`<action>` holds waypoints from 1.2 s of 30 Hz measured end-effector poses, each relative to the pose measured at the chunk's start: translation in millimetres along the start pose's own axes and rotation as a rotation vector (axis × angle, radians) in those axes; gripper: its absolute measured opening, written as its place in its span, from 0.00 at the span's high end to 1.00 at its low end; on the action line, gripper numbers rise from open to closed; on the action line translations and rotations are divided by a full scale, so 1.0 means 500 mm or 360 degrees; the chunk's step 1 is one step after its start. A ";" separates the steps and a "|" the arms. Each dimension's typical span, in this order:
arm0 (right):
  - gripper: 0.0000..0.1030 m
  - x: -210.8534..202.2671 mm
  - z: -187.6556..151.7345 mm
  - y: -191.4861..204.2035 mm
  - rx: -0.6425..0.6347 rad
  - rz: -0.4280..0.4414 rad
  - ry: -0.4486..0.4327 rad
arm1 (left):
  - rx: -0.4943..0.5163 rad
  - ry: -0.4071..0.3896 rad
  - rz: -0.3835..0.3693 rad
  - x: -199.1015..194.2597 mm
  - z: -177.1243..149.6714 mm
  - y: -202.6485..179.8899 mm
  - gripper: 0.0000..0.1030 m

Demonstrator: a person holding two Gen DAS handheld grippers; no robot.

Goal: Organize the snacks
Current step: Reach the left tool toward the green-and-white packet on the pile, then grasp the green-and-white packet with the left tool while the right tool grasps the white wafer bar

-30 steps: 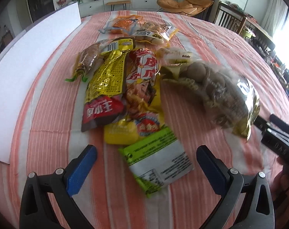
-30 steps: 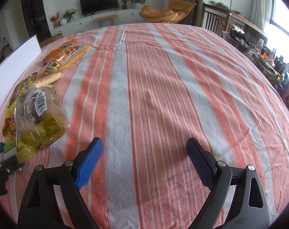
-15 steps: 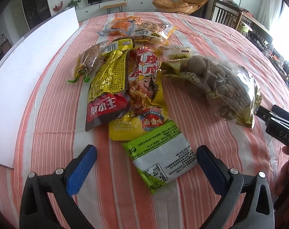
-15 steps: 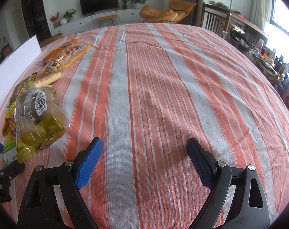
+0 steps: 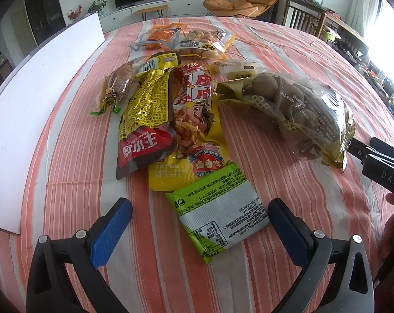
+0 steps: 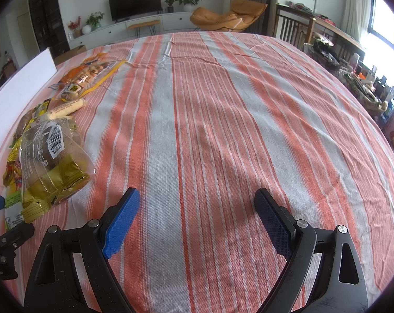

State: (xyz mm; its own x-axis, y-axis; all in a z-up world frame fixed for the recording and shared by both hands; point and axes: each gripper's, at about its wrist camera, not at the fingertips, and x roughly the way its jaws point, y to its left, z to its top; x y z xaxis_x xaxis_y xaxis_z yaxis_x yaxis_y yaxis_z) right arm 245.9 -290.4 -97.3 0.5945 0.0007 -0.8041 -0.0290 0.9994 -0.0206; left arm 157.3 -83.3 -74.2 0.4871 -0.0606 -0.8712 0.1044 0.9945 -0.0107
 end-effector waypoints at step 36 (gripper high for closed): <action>0.11 0.000 0.000 0.000 0.0000 0.0001 0.0000 | 0.0018 0.0050 -0.0128 -0.027 -0.009 0.067 0.12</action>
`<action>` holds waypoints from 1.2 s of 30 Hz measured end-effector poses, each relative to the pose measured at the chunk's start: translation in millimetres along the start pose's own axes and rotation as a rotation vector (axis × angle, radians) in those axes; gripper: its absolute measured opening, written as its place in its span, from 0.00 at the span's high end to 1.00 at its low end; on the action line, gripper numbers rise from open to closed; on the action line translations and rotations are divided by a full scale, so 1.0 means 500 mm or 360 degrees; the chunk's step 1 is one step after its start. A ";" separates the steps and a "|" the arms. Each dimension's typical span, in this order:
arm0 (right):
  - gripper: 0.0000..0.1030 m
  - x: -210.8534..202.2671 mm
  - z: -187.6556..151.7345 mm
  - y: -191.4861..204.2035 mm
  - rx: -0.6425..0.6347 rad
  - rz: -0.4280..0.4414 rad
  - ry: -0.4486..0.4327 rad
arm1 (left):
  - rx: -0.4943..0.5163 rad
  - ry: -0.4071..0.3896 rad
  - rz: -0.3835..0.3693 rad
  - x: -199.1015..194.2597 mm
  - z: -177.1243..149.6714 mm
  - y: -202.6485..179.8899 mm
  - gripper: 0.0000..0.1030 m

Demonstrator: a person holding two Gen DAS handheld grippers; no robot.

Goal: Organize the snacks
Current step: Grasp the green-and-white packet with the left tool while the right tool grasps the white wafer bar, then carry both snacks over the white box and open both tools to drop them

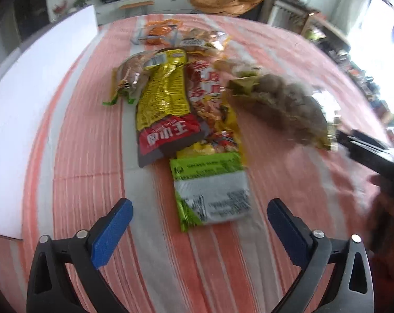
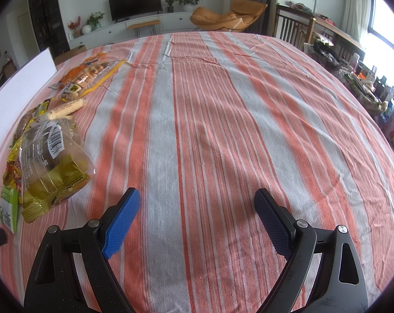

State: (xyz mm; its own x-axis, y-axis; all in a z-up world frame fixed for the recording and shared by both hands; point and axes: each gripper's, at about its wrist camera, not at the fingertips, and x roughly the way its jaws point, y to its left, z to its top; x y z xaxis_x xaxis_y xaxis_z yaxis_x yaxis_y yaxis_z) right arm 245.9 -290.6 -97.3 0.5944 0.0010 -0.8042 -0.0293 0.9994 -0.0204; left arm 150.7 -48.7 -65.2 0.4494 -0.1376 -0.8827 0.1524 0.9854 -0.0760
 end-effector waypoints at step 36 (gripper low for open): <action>0.73 0.049 0.290 0.261 0.0030 0.0656 0.0604 | -0.0334 -0.0396 -0.0313 -0.185 -0.061 0.213 0.52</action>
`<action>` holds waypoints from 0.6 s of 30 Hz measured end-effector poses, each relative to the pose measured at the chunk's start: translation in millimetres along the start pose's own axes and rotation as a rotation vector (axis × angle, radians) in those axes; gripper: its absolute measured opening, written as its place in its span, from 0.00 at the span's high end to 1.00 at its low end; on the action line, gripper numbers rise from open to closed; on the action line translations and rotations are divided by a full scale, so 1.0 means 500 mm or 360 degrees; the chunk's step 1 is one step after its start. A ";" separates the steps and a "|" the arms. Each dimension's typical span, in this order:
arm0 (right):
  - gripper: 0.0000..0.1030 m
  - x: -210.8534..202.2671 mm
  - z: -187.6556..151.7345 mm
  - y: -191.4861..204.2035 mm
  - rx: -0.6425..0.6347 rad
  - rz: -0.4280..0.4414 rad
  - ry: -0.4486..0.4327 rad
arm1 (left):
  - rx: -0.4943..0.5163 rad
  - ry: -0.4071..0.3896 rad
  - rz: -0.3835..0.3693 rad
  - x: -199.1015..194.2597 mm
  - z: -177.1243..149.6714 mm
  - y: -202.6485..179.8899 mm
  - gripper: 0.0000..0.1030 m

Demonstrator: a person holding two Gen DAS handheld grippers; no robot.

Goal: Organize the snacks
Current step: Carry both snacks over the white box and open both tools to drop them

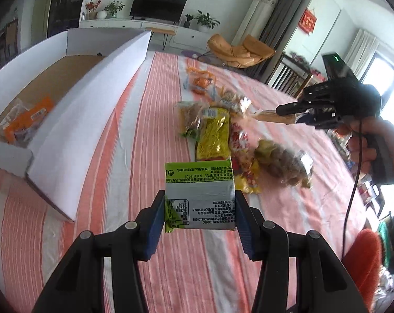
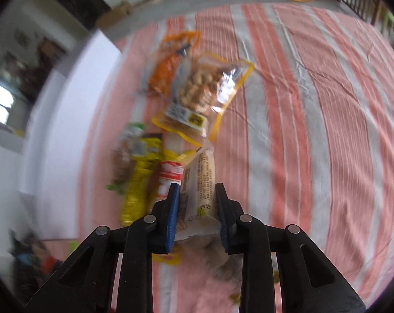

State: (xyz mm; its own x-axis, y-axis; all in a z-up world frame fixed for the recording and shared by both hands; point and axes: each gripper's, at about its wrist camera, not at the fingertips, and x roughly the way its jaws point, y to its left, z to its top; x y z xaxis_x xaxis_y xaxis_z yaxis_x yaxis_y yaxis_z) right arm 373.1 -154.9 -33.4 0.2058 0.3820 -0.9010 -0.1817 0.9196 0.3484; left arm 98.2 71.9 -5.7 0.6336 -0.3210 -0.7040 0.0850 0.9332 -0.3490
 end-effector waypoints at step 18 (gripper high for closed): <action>0.73 -0.068 0.012 0.348 -0.0070 0.0986 -0.0063 | -0.0313 -0.0299 0.0275 -0.197 0.185 0.272 0.52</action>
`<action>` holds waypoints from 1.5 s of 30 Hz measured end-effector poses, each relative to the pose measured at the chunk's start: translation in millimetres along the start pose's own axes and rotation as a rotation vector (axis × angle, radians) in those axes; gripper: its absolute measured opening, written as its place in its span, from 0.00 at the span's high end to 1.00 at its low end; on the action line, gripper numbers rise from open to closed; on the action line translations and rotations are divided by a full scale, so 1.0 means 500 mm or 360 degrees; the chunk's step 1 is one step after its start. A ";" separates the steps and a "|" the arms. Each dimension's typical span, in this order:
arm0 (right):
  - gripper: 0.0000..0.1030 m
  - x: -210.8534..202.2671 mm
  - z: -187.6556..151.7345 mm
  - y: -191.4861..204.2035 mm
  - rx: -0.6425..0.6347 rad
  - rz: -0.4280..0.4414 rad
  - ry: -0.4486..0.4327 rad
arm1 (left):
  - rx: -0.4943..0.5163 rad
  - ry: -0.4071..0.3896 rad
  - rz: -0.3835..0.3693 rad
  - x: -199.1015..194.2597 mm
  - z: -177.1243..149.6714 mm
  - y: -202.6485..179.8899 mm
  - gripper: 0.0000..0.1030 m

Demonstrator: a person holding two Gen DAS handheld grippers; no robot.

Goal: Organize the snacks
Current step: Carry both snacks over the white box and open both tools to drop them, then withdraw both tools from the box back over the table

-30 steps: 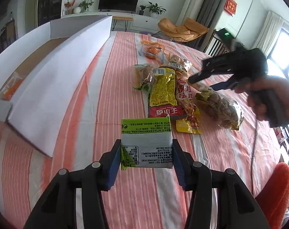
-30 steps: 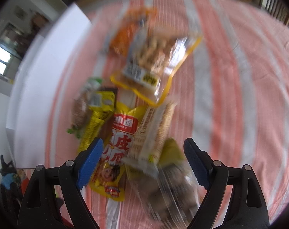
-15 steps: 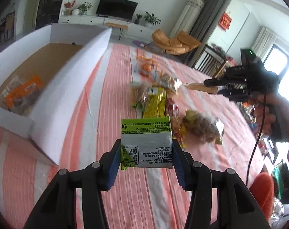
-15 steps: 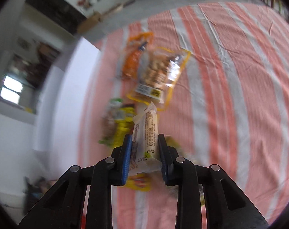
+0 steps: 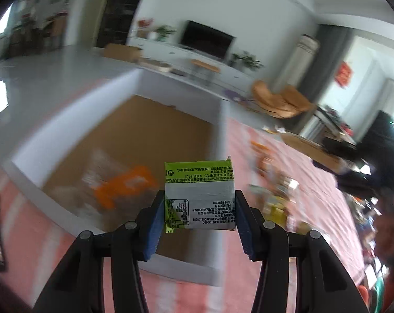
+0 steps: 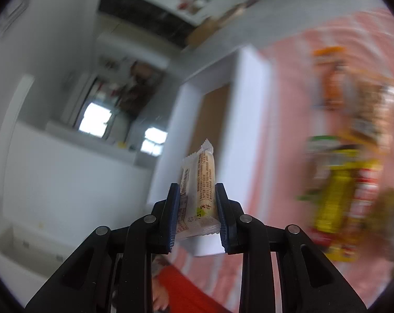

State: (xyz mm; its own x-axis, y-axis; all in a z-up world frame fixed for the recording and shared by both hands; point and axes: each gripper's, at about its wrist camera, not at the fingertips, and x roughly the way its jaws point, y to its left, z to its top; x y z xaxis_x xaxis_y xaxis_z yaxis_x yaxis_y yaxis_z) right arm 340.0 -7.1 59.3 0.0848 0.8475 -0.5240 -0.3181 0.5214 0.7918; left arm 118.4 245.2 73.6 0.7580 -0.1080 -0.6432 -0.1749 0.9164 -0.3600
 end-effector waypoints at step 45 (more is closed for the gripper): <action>0.31 -0.221 -0.469 -0.310 -0.0778 -0.1304 -0.0349 | 0.0666 0.0467 -0.0067 0.177 -0.410 -0.295 0.03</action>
State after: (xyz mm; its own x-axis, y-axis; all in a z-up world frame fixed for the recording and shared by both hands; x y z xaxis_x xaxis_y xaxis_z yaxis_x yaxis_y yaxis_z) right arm 158.5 -204.9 -79.3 0.6120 0.2667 -0.7445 -0.4343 0.9001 -0.0345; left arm 82.4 21.7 -68.8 0.5404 -0.1965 -0.8182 0.1640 0.9783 -0.1267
